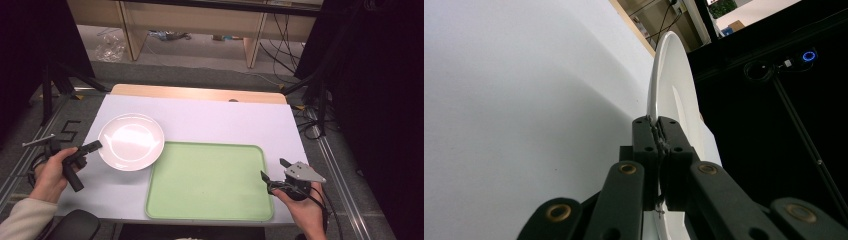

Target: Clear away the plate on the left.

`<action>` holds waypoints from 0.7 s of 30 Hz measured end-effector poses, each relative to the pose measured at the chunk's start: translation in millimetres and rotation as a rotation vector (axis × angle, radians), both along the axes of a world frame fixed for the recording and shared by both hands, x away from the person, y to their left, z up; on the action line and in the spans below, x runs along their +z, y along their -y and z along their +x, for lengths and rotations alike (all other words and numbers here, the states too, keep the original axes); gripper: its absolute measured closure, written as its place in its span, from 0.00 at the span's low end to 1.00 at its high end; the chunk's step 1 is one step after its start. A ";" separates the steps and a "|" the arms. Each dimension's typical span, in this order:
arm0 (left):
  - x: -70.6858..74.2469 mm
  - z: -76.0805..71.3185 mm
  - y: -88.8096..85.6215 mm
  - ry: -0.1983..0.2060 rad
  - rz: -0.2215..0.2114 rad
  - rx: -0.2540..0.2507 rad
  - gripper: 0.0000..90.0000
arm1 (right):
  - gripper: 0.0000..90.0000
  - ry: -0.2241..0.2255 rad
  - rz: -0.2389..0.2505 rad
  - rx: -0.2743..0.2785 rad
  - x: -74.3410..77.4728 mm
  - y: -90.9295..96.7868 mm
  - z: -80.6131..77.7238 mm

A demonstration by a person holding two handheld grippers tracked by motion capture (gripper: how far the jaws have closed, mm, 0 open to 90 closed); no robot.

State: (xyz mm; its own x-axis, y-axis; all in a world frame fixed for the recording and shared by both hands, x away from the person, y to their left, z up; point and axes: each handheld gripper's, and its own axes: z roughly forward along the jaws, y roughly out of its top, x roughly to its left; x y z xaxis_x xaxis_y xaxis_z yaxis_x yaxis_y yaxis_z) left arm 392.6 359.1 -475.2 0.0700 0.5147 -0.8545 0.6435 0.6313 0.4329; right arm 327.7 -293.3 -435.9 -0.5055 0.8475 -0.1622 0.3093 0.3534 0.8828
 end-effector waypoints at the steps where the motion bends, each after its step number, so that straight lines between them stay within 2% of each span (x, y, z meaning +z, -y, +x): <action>1: 0.6 0.3 0.5 -0.002 -0.001 -0.007 0.97 | 0.25 0.000 0.001 -0.001 0.1 0.1 0.0; 5: 2.0 3.2 4.4 0.000 -0.001 -0.022 0.97 | 0.25 -0.021 0.007 -0.003 0.7 0.2 -1.0; 12: 4.3 7.3 9.4 0.005 -0.003 -0.034 0.97 | 0.25 -0.020 0.009 -0.005 0.7 0.7 -1.1; 13: 4.4 7.8 10.3 0.007 -0.002 -0.037 0.97 | 0.26 -0.005 0.001 -0.007 0.7 1.3 -0.4; 21: 5.5 10.5 14.2 0.009 -0.005 -0.045 0.97 | 0.26 -0.007 0.007 -0.010 0.8 1.6 -1.1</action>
